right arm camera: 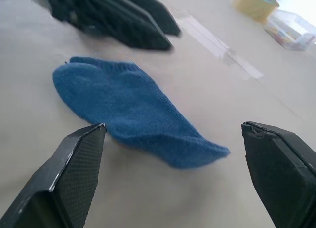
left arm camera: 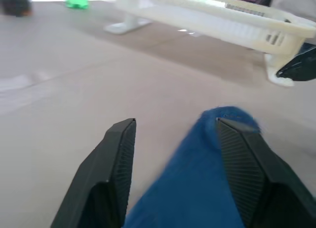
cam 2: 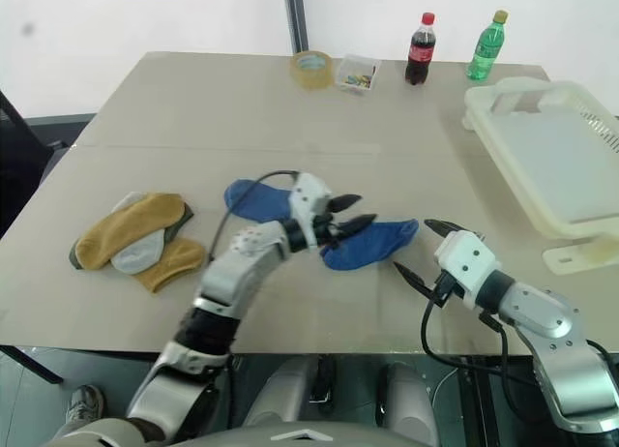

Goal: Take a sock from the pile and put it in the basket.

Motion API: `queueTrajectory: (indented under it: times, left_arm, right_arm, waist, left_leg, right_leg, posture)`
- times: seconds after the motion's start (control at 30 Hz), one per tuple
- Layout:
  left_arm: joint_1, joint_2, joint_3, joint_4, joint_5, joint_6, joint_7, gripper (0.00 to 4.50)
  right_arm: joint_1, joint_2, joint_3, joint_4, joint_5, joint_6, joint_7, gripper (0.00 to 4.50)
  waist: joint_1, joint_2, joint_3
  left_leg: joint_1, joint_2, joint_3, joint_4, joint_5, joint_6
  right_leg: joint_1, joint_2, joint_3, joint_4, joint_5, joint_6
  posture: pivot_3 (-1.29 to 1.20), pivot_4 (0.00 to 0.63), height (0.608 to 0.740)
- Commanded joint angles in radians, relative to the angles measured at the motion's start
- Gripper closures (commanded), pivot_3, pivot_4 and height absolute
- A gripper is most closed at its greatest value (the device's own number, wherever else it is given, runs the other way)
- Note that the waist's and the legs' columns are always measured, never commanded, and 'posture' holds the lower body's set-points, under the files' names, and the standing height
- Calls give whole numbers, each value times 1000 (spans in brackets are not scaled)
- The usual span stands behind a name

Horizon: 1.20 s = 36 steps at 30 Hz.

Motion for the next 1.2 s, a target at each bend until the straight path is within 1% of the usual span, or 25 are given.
queueTrajectory:
  times: [0.03, 0.17, 0.33, 0.37, 0.4, 0.53, 0.57, 0.63, 0.7, 0.77, 0.83, 0.93, 1.0, 1.03, 1.07, 1.1, 1.13, 1.17, 1.2]
  left_arm:
    - [47, 60, -6, -121, -34, 93, -25, 1716]
    - [102, 132, -49, -141, -15, 132, -50, 1716]
    - [98, 138, -99, -62, 44, 100, -35, 1716]
    - [95, 135, -101, -49, 49, 86, -39, 2226]
    - [91, 129, -97, -38, 48, 76, -41, 2477]
    - [59, 88, -25, -15, -12, 25, -61, 4209]
    - [48, 82, -1, -20, -35, 8, -73, 4394]
    - [32, 78, 35, -31, -70, -10, -95, 4394]
    - [-3, 88, 107, -70, -172, 39, -128, 4394]
    - [-43, 120, 185, -104, -260, 83, -150, 4394]
    - [-81, 181, 253, -114, -322, 137, -163, 4394]
    - [-129, 329, 336, -125, -409, 221, -236, 4394]
    - [-159, 402, 369, -130, -491, 303, -266, 4394]
    - [-177, 451, 372, -146, -542, 366, -294, 4394]
    - [-187, 505, 343, -175, -571, 425, -334, 4394]
    - [-188, 552, 298, -206, -575, 460, -369, 4394]
    - [-185, 575, 243, -232, -554, 463, -390, 4394]
    - [-188, 555, 174, -237, -495, 428, -376, 4394]
    - [-199, 510, 121, -226, -451, 399, -340, 4394]
  right_arm:
    - [-37, 1, 11, 0, 18, -28, 24, 0]
    - [-64, 0, 43, 33, 17, -62, 63, 0]
    - [-55, -5, 36, 42, 1, -84, 63, 0]
    - [-50, -5, 35, 39, -3, -87, 59, 0]
    - [-44, -4, 34, 35, -6, -89, 56, 0]
    - [-23, 2, 35, 24, -20, -96, 40, 0]
    - [-20, 5, 35, 24, -23, -99, 36, 0]
    - [-19, 9, 35, 26, -29, -101, 27, 0]
    - [-30, 17, 39, 34, -32, -102, 20, 0]
    - [-43, 20, 44, 45, -36, -106, 18, 0]
    - [-53, 23, 44, 54, -37, -110, 16, 0]
    - [-60, 26, 38, 65, -33, -111, 13, 0]
    - [-62, 30, 39, 73, -36, -115, 11, 0]
    - [-62, 31, 40, 78, -37, -117, 10, 0]
    - [-64, 33, 39, 82, -36, -113, 8, 0]
    - [-65, 36, 38, 87, -35, -113, 5, 0]
    - [-66, 38, 37, 90, -35, -113, 2, 0]
    - [-68, 41, 37, 94, -38, -114, -1, 0]
    - [-68, 43, 36, 97, -41, -116, -4, 0]
  waist:
    - [2, 0, 0]
    - [10, 0, 0]
    - [10, 0, 0]
    - [10, 0, 0]
    - [10, 0, 0]
    - [10, 1, 0]
    - [10, 0, 0]
    - [9, 0, 0]
    - [8, 0, 0]
    - [5, 0, 0]
    - [1, 0, 1]
    - [-11, 0, 1]
    - [-12, 0, 2]
    - [-11, -1, 2]
    - [-12, -1, 2]
    - [-12, -1, 3]
    - [-12, -1, 3]
    - [-12, 0, 2]
    - [-9, 2, 2]
  left_leg:
    - [0, 0, 0, 0, 0, 0]
    - [0, -1, 0, 0, 0, 0]
    - [0, -1, -1, 0, 0, 0]
    - [0, -1, 0, 0, 0, 0]
    - [0, -1, -1, 0, 0, 0]
    - [0, -1, -1, 0, 0, 0]
    - [0, -1, -1, 0, 0, 0]
    - [-1, -1, -1, 0, 0, 0]
    - [0, 0, -1, 0, 0, 0]
    - [0, 0, 0, 0, 0, 0]
    - [0, 0, 0, 0, 0, 0]
    - [0, 0, 0, 0, 0, -1]
    - [0, 0, 0, 0, 0, -1]
    - [0, -1, 0, 0, 0, -1]
    - [0, -1, 0, 0, 0, -1]
    - [0, -1, -1, 0, 0, -1]
    - [0, -1, 0, 0, 0, -1]
    - [0, -2, 0, 0, 0, -1]
    - [1, -2, 0, 0, 0, -1]
  right_leg:
    - [0, 0, 0, 0, 0, 1]
    - [1, 0, 0, 0, -1, 1]
    - [0, 0, 0, 0, -1, 1]
    - [0, -1, 0, 0, -1, 1]
    - [0, -1, 0, 0, -1, 1]
    - [0, -1, 0, 0, -1, 1]
    - [0, -1, 0, 0, -1, 1]
    - [-1, -1, 0, 0, -1, 1]
    - [-1, -1, 0, 0, -1, 1]
    - [-1, -1, 0, 0, -1, 1]
    - [-1, -1, 0, 0, -1, 1]
    - [0, 0, 0, 0, -1, 1]
    - [0, 0, 0, 0, -1, 1]
    - [0, 0, 0, 0, -1, 1]
    - [0, 0, -1, 0, -1, 2]
    - [0, 0, -1, 0, -1, 2]
    - [0, 0, -1, 0, -1, 2]
    - [1, 0, 0, 0, -1, 2]
    - [1, 0, 0, 0, -1, 2]
  posture:
    - [0, 150, 740]
    - [0, 150, 740]
    - [0, 150, 740]
    - [0, 150, 740]
    - [0, 150, 740]
    - [0, 150, 740]
    - [0, 150, 740]
    - [0, 150, 740]
    - [0, 150, 740]
    - [0, 150, 740]
    - [0, 150, 740]
    - [0, 150, 740]
    - [0, 150, 740]
    - [0, 150, 740]
    - [0, 150, 740]
    - [0, 150, 740]
    - [0, 150, 740]
    - [0, 150, 740]
    - [0, 150, 740]
